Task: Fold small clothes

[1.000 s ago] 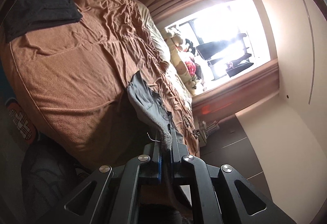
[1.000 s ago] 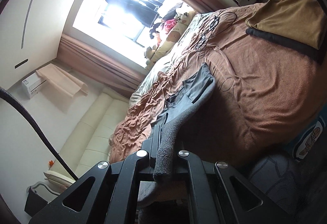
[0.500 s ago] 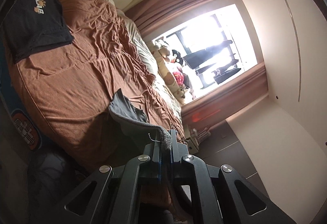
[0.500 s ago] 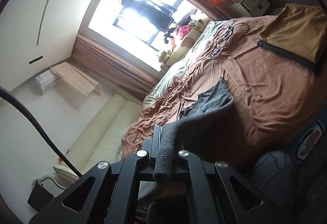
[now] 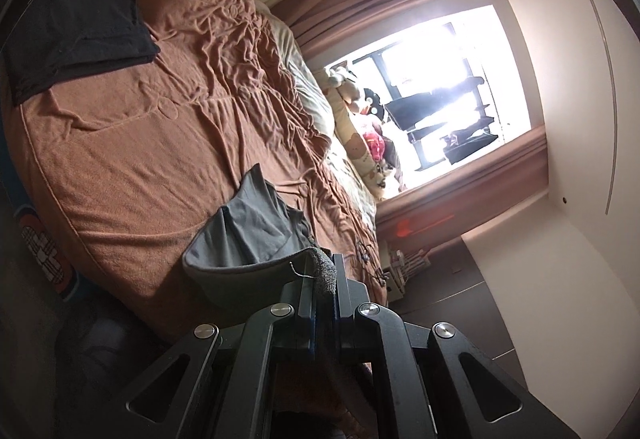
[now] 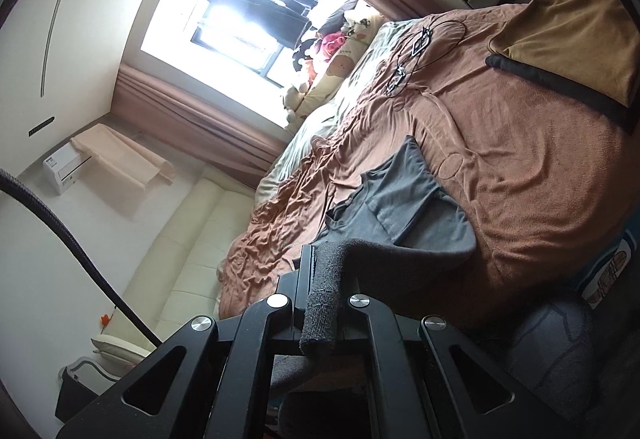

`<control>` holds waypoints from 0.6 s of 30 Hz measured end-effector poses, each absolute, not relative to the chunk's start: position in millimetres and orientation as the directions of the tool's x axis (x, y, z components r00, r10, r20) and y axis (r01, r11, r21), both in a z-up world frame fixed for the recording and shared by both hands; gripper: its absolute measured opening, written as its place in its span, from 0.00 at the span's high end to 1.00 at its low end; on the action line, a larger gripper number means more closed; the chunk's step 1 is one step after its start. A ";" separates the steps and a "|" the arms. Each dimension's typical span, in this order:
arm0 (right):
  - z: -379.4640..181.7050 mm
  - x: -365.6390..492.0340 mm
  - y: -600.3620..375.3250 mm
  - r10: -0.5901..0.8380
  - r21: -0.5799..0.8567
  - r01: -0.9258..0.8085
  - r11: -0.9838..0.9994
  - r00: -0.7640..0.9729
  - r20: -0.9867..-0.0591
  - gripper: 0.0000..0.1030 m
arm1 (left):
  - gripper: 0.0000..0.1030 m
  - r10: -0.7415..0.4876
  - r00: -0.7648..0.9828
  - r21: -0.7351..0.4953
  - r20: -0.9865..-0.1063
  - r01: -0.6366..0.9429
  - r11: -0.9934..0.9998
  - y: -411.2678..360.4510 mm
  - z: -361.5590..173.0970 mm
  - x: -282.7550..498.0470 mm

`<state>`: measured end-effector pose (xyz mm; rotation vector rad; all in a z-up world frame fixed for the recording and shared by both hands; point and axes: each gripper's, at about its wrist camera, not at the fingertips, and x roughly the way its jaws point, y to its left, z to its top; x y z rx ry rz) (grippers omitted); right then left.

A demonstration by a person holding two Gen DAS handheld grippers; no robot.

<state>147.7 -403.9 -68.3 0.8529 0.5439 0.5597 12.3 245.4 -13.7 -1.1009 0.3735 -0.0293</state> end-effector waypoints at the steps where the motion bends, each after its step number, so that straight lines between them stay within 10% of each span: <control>1: -67.4 156.4 -400.1 0.647 0.807 -0.230 0.543 0.727 -0.229 1.00 | 0.95 -0.204 0.935 -0.872 -0.289 -0.169 0.460 247.5 -14.4 20.8; 18: -58.3 283.0 -355.7 0.641 0.798 -0.159 0.581 0.693 -0.329 1.00 | 0.95 -0.206 0.887 -0.823 -0.413 -0.266 0.502 262.2 -25.2 144.5</control>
